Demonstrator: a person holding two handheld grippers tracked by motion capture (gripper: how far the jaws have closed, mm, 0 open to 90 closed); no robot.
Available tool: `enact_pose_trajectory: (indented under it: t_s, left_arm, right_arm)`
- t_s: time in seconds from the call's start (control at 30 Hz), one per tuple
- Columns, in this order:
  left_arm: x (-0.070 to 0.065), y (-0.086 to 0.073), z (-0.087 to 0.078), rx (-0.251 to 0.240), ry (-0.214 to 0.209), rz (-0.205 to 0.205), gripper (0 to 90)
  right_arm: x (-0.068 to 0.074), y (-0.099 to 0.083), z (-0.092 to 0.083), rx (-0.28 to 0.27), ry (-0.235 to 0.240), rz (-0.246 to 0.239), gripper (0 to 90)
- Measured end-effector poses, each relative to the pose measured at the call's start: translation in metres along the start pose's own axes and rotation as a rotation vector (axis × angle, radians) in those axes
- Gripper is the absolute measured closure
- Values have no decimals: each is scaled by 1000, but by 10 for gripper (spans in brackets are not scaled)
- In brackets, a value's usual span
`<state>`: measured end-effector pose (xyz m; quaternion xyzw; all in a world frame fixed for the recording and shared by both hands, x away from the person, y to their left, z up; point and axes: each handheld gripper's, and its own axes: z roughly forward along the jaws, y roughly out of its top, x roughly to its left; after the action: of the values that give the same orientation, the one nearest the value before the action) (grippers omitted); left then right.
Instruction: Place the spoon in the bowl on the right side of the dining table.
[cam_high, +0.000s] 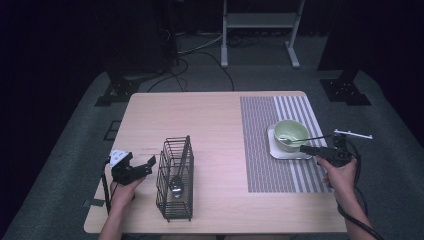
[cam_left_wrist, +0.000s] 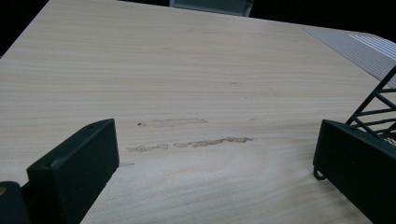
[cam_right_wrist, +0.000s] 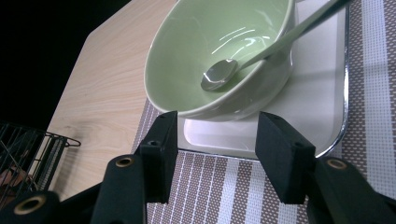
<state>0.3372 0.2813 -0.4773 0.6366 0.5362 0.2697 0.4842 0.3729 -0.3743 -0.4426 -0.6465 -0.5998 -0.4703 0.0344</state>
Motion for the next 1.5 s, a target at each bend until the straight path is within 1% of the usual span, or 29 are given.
enact_pose_trajectory:
  t_s: [0.4, 0.57, 0.6, 0.97, 1.03, 1.1, 1.3, 1.5]
  left_arm:
    - [0, 0, 0, 2, 0, 1, 0]
    - [0, 0, 0, 2, 1, 1, 0]
    - [0, 0, 0, 3, 1, 2, 0]
    - [0, 0, 0, 3, 1, 1, 0]
    - [0, 0, 0, 4, 1, 1, 0]
    - [0, 0, 0, 3, 1, 1, 0]
    - [0, 0, 0, 1, 2, -1, 0]
    - [0, 0, 0, 1, 2, -1, 0]
  right_arm:
    - [4, -10, 1, 7, 0, -26, 430]
    - [8, -13, 2, 14, 2, -36, 404]
    - [10, -14, 3, 14, 0, -47, 395]
    - [19, -23, 7, 32, 8, -87, 376]
    - [22, -25, 7, 37, 6, -103, 374]
    - [23, -26, 8, 38, 8, -103, 374]
    - [29, -31, 10, 48, 13, -129, 370]
    - [33, -35, 11, 58, 19, -141, 368]
